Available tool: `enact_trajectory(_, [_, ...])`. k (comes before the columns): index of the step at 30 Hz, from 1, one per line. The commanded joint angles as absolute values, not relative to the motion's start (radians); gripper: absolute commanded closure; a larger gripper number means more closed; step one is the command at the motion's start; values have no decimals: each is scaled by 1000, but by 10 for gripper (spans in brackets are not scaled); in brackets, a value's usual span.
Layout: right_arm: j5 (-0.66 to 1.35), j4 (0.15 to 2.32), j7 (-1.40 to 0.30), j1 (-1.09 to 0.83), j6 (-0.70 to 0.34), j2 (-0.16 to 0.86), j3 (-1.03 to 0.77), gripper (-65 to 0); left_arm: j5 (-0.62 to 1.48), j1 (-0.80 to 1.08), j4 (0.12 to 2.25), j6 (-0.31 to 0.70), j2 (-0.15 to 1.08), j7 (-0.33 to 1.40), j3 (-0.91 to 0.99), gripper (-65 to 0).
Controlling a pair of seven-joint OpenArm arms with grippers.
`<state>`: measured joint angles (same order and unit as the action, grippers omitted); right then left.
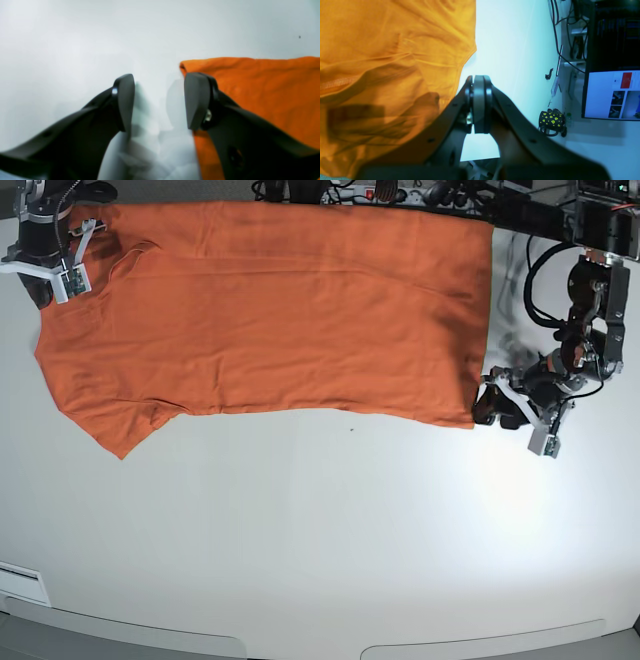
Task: Fold the T-shirt properly
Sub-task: 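Release the hem corner and grasp the opposite hem corner with the left gripper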
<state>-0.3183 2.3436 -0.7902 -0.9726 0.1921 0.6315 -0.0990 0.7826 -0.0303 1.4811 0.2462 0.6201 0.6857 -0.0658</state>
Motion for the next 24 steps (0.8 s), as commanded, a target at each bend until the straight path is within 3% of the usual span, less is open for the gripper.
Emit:
enact_trajectory(1, [-342,2356,-779,-981,206,643,-106,0,794,-36,1488,256,625,728,-65,-331])
enact_trajectory(8, [-342,2356,-779,-981,206,643,-106,0,812,-36,1488,295,612,727,-67,-331])
enact_trajectory(17, [-342,2356,-779,-981,206,643,-106,0,786,-37,1478,277,612,696,-84,-331])
enact_trajectory(24, [-345,2356,-779,-981,206,643,-106,0,788,-84,1366,301,567,705,-85,-329])
